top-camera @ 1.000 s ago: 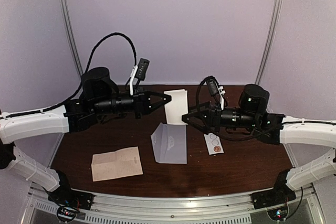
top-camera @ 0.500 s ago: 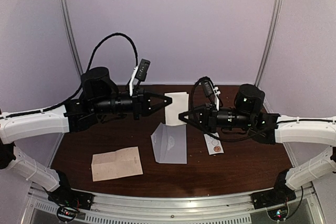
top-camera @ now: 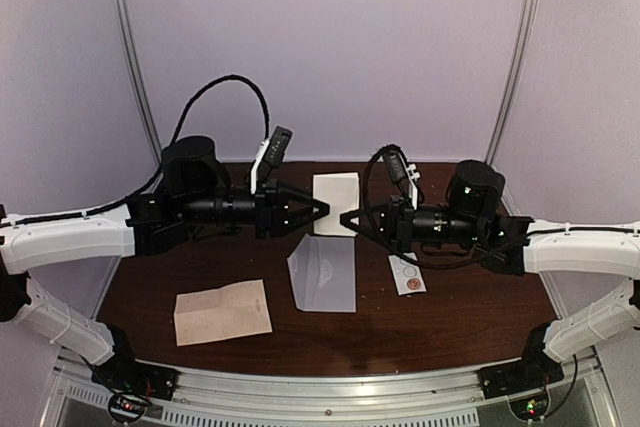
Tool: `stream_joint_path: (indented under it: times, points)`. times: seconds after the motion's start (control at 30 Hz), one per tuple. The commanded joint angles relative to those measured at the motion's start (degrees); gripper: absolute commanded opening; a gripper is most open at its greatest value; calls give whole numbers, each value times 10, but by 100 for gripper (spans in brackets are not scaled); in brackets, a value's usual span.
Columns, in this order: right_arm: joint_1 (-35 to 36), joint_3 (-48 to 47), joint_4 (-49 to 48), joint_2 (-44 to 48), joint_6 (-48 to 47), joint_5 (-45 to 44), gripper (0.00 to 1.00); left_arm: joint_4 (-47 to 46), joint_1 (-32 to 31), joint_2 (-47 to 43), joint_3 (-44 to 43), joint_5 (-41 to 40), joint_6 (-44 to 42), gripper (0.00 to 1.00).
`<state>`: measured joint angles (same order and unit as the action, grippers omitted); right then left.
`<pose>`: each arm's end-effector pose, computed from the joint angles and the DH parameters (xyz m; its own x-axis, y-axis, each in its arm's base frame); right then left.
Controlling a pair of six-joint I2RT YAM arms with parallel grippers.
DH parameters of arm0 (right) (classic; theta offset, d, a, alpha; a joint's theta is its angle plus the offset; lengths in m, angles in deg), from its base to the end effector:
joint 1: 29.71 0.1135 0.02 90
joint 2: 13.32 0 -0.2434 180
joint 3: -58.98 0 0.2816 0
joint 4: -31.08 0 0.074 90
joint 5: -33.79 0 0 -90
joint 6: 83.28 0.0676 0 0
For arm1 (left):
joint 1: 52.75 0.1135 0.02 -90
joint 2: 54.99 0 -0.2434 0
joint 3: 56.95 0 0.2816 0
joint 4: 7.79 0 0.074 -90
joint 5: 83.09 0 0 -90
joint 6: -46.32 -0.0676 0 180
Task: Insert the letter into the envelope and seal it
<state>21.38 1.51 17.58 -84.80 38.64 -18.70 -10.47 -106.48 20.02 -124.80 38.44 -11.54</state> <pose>0.1837 0.2932 0.2750 -0.5333 0.0070 -0.8459 -0.8456 0.0244 0.5333 0.1890 -0.3173 0.3032 -0.5688 0.0087 -0.8224 0.8185 0.1046 -0.5650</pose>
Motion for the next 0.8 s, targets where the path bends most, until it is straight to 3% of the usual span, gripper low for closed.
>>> stream_joint_path:
  times: [0.0, 0.1, 0.17, 0.27, 0.37, 0.67, 0.77]
  points:
    - [-4, -12, -45, -1, 16, 0, 0, -18, -3, 2, 15, 12, 3, 25]
    - [-6, -12, -46, -3, 21, 0, 2, -24, -3, 4, 17, 15, 4, 10]
    - [-8, -11, -48, -3, 25, 0, 15, -24, -3, 5, 18, 15, 2, 0]
    - [-11, -9, -56, -1, 31, -2, 37, -19, -3, 4, 18, 10, -2, 0]
    - [-18, -11, -63, 3, 33, -5, 46, -11, -3, 3, 19, 13, -10, 0]
    - [-29, -42, -76, -9, 33, 12, 46, -8, -3, 3, 25, 37, -23, 0]
    - [-29, -50, -78, -16, 34, 19, 39, -8, -2, 4, 22, 38, -23, 0]
